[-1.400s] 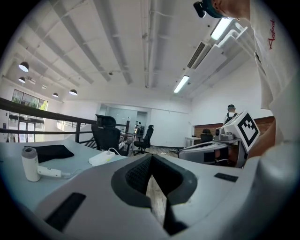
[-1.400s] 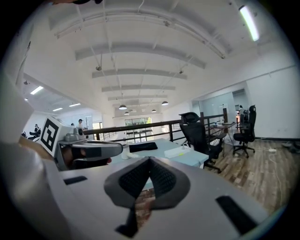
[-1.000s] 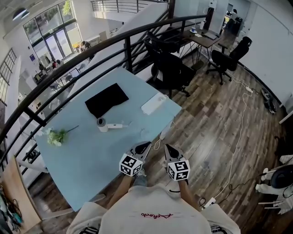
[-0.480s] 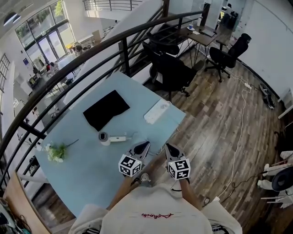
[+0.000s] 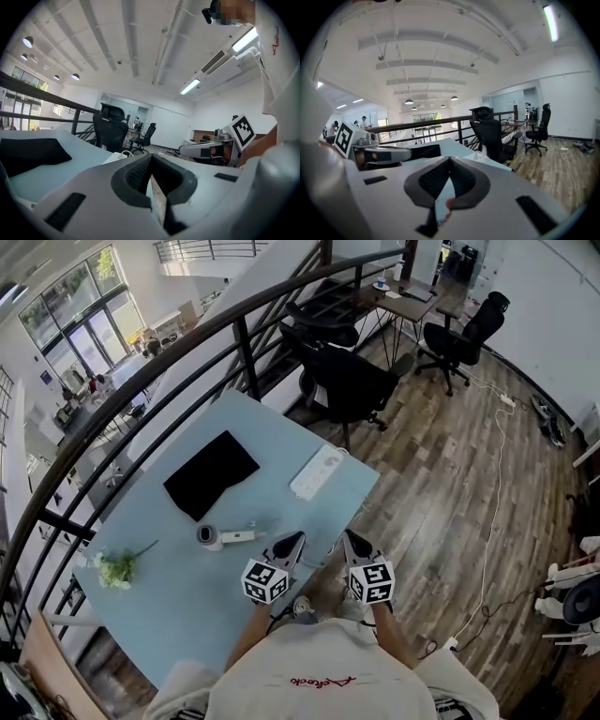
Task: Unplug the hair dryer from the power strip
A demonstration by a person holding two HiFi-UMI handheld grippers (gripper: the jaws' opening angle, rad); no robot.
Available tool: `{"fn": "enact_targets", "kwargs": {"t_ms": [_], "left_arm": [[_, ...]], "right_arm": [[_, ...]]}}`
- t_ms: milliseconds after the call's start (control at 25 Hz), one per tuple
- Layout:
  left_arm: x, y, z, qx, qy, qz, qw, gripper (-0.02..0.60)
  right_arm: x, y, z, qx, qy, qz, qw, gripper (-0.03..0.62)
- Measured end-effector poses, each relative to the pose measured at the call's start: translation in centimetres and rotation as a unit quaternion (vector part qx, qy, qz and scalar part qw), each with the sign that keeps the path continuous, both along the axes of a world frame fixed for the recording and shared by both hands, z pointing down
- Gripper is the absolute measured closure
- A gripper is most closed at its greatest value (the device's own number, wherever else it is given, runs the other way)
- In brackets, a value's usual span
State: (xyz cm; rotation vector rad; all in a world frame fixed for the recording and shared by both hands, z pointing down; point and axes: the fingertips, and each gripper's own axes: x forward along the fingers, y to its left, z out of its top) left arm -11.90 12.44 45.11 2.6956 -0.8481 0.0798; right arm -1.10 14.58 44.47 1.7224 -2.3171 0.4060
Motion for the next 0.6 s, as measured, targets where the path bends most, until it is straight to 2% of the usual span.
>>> {"fn": "enact_targets", "kwargs": {"t_ms": [280, 440, 600], "left_arm": [[3.1, -3.7, 1.2, -0.017, -0.005, -0.041, 0.999, 0.575], [5.9, -5.2, 2.3, -0.036, -0.009, -0.073, 0.9966, 0.575], [8.8, -7.1, 2.4, -0.033, -0.023, -0.102, 0.994, 0.574]], "right_arm": [[3.2, -3.8, 1.2, -0.003, -0.017, -0.04, 0.999, 0.577], [6.8, -6.6, 1.1, 0.001, -0.023, -0.063, 0.998, 0.577], [11.0, -9.6, 0.6, 0.01, -0.03, -0.076, 0.997, 0.577]]}}
